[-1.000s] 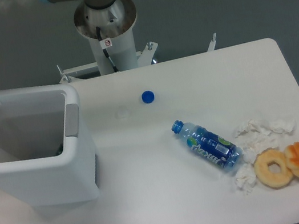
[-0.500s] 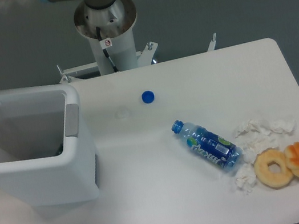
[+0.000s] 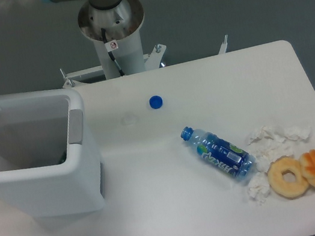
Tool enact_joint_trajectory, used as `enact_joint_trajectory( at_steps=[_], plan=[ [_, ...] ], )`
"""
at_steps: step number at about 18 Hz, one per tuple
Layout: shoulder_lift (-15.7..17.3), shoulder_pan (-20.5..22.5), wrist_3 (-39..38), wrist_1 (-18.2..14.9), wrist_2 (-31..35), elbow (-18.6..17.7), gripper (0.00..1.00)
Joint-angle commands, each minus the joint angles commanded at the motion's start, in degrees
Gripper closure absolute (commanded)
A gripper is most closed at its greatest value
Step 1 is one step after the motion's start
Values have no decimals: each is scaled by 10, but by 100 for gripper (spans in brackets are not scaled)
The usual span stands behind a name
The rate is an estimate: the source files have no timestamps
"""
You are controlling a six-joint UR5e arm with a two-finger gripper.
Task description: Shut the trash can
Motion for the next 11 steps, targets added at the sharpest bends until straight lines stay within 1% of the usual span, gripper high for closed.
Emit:
enact_joint_trajectory(
  at_steps=[6,9,11],
  plan=[
    [6,40,8,-1,2,-2,0],
    [9,51,12,-1,10,-17,0],
    [9,62,22,-1,18,-20,0]
  ],
)
